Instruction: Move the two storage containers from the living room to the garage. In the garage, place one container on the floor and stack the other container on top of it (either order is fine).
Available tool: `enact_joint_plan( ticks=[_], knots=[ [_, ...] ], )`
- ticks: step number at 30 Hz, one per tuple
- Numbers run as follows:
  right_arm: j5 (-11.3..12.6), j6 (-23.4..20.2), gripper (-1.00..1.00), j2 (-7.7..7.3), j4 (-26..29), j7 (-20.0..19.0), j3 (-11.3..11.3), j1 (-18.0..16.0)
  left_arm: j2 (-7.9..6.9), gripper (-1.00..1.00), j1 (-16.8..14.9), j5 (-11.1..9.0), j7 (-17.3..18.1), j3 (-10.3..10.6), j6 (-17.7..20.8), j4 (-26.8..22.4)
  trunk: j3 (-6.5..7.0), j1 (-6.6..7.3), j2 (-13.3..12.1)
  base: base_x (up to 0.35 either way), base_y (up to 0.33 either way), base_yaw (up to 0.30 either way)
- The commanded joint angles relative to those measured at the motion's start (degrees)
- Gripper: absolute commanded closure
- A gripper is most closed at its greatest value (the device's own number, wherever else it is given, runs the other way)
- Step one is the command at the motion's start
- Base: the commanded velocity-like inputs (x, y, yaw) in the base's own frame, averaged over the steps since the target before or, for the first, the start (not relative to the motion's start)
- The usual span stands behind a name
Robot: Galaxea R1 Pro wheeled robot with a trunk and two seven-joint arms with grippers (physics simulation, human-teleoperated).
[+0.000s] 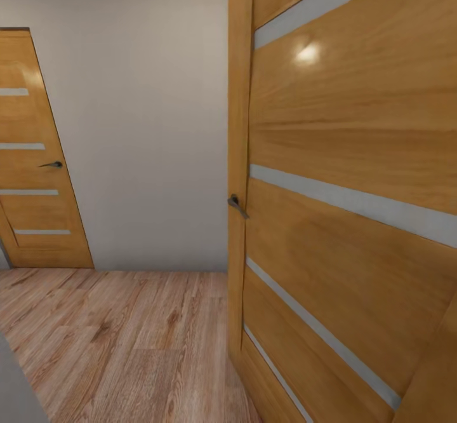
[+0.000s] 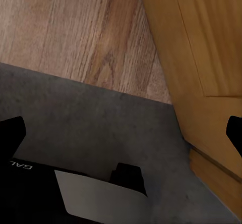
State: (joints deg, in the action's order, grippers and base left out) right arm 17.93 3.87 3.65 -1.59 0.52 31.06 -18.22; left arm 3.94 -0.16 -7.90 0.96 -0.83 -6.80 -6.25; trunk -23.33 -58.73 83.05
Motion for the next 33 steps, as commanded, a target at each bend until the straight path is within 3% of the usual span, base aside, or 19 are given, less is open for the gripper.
enact_joint_plan(
  ticks=[1, 33],
  knots=[
    [0.5, 0.3, -1.0, 0.06, -0.2, 0.1, 0.5, -0.1, 0.01, -1.0, 0.0, -0.5, 0.1, 0.0, -0.1, 0.0, -0.06, 0.0, 0.0, 0.0, 0.0, 0.0],
    [0.6, 0.1, -1.0, 0.12, -0.2, 0.3, 0.5, -0.1, 0.01, -1.0, 0.0, -0.5, 0.1, -0.1, -0.1, 0.0, -0.06, 0.0, 0.0, 0.0, 0.0, 0.0]
  ],
)
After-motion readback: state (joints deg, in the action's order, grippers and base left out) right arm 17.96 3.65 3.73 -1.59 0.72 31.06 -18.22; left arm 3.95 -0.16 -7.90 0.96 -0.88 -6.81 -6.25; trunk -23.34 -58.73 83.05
